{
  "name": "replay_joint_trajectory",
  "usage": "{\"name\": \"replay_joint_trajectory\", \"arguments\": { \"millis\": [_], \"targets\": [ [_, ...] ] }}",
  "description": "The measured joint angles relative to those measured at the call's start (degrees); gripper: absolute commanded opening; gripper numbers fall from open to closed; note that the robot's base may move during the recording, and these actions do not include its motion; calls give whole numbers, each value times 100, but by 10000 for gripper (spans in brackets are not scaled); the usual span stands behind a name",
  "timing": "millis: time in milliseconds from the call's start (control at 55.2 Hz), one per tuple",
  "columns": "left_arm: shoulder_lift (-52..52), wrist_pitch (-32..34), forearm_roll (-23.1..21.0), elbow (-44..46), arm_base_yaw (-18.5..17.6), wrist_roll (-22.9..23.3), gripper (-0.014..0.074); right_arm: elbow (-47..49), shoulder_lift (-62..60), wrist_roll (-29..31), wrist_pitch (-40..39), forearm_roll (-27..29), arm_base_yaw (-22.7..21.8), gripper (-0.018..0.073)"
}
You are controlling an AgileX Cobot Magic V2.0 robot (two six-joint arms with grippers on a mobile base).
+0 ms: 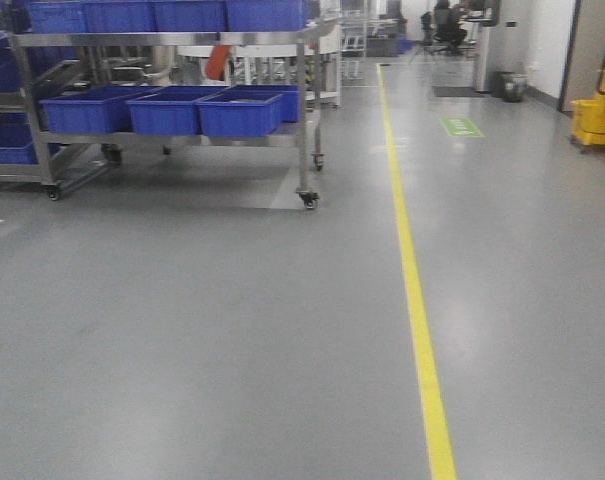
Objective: Pick and sort blue part to right shelf
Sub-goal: 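Drive the base away from the table across the warehouse floor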
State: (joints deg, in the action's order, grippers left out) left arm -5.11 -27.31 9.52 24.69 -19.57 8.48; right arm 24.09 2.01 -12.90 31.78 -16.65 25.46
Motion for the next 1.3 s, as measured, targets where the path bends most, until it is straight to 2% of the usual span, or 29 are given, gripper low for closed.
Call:
{"name": "replay_joint_trajectory", "arguments": {
  "millis": [1304],
  "targets": [
    [0, 0, 0, 0, 0, 0, 300, 0, 0, 0, -3, 0, 0, 155]
  ]
}}
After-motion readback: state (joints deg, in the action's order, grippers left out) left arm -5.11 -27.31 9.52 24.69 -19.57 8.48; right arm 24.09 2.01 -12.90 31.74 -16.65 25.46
